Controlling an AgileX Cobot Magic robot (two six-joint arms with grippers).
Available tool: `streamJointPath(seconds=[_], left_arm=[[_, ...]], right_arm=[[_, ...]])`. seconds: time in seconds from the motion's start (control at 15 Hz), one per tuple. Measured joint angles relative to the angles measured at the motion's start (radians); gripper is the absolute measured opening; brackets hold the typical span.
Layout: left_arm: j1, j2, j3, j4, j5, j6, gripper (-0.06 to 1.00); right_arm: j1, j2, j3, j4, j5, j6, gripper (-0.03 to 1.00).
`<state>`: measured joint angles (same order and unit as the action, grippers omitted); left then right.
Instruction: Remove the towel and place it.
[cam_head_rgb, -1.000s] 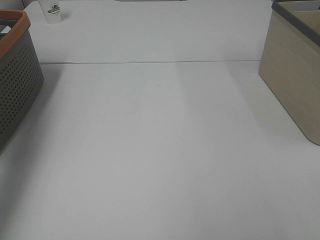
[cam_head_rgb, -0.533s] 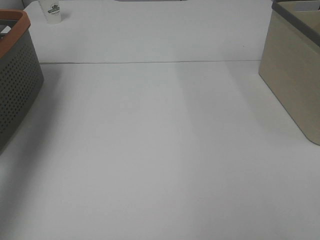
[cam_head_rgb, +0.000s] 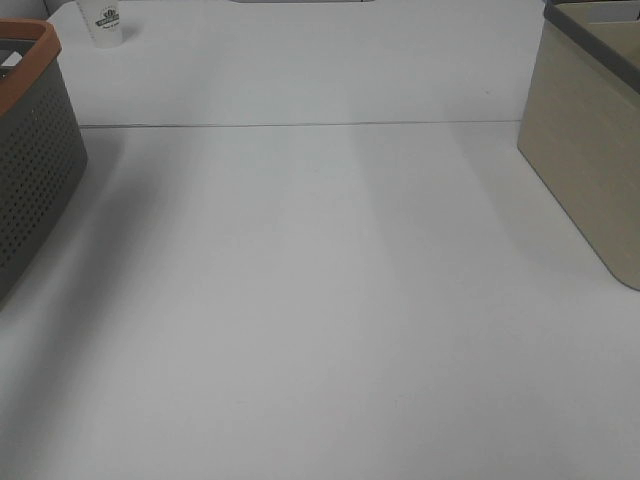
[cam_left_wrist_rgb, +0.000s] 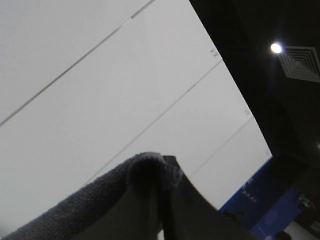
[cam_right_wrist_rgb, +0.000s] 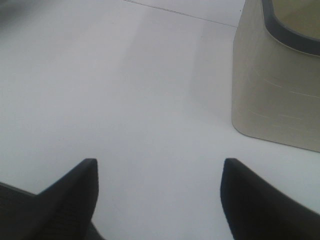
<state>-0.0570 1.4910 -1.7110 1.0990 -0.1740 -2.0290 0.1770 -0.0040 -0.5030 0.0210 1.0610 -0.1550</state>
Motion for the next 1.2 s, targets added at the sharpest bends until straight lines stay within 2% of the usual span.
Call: streamJointPath(seconds=[0.2,0.47,0.6,0.67,0.87,0.93,1.07,1.2], left_arm=[[-0.096,0.094,-0.073,0.000,-0.014,0.000,0.00],[-0.188,0.180,-0.088,0.037,-0.112,0.000,0.00],[-0.213,0.199,-0.088,0.132,-0.169,-0.023,0.00],[-0.218,0.206,-0.088,0.216,-0.214,-0.074,0.00],[-0.218,0.237,-0.088,0.537,-0.372,-0.297,0.00],[-0.218,0.248,-0.088,0.603,-0.436,-0.339,0.00],[-0.218,0.266,-0.088,0.633,-0.522,-0.347,0.00],[-0.218,0.294,-0.088,0.641,-0.603,-0.325,0.00]], right_arm=[[0.000,0.000,0.000,0.000,0.000,0.000,0.69],[0.000,0.000,0.000,0.000,0.000,0.000,0.69],[0.000,0.000,0.000,0.000,0.000,0.000,0.69],[0.000,0.000,0.000,0.000,0.000,0.000,0.69],[0.000,0.044,-0.003,0.029,-0.012,-0.002,0.69],[0.000,0.078,-0.010,0.060,-0.034,-0.011,0.69],[0.000,0.142,-0.017,0.117,-0.096,-0.032,0.69],[0.000,0.233,-0.019,0.225,-0.217,-0.098,0.69]])
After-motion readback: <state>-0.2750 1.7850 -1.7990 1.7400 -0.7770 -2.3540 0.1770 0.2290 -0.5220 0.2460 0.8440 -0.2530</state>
